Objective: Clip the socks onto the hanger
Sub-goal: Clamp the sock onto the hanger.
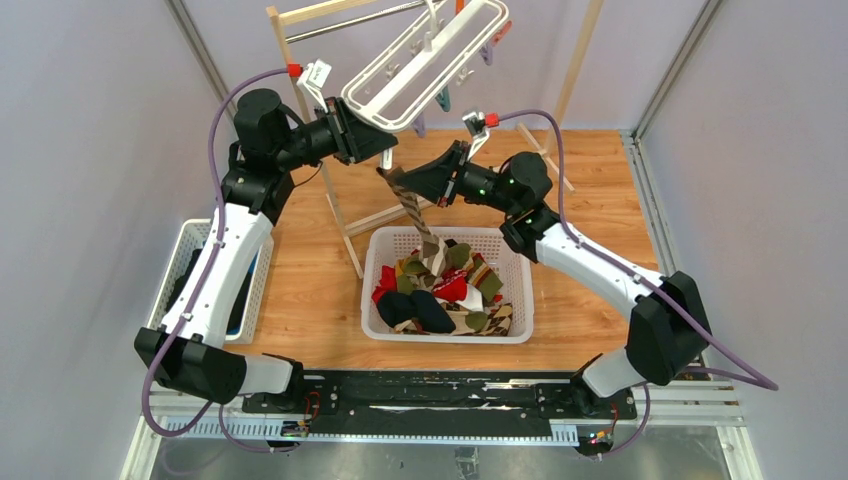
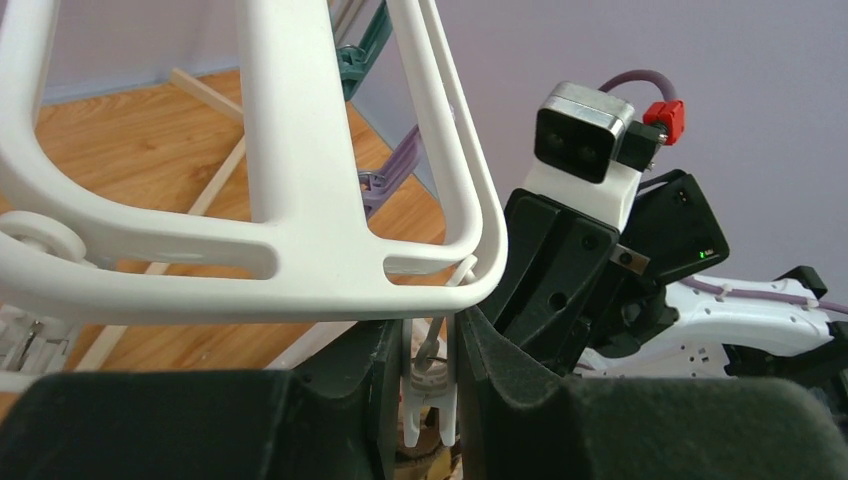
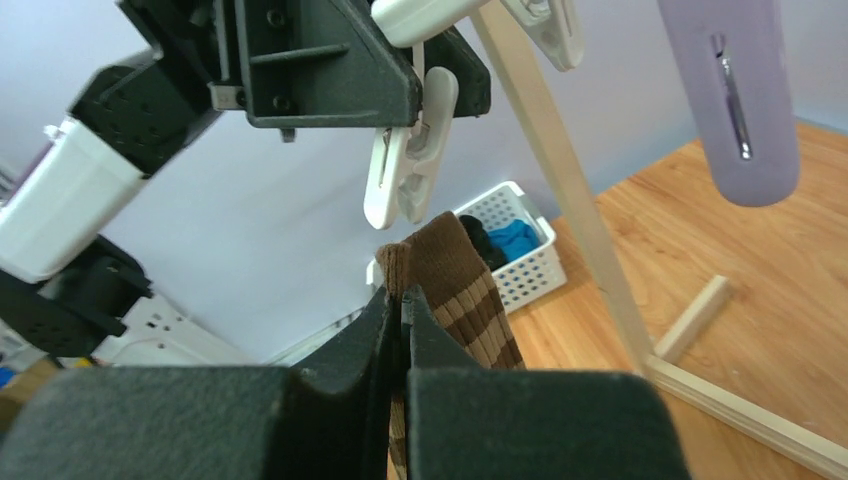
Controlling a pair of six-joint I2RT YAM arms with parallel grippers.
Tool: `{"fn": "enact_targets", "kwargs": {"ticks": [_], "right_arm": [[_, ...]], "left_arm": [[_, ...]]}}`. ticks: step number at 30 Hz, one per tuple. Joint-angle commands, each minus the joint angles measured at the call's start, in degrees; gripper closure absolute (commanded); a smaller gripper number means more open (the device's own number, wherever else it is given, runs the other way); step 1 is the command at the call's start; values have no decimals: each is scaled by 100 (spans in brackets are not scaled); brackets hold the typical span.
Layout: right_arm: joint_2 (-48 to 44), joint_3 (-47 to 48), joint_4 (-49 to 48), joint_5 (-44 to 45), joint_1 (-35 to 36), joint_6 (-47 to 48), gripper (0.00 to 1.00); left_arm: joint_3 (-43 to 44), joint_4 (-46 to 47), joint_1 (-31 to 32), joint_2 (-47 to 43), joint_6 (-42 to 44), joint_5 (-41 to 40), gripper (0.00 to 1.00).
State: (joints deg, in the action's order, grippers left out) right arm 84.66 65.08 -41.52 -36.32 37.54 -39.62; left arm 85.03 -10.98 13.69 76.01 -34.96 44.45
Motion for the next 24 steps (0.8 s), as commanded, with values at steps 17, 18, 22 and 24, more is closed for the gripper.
{"fn": "enact_targets", "kwargs": {"ticks": [17, 18, 22, 24], "right_arm": [[566, 167, -2231, -817, -372, -1958, 100], [576, 163, -2274, -789, -378, -2002, 100], [614, 154, -2354, -720, -397, -2094, 100], [606, 104, -2352, -719, -415, -2090, 100]], "left_arm": [[-106, 466, 28, 47, -361, 502, 100], [-105, 473, 28, 49, -370, 503, 100], [-116, 481, 28, 46, -379, 516, 100], [-118, 491, 28, 41, -395, 530, 100]]}}
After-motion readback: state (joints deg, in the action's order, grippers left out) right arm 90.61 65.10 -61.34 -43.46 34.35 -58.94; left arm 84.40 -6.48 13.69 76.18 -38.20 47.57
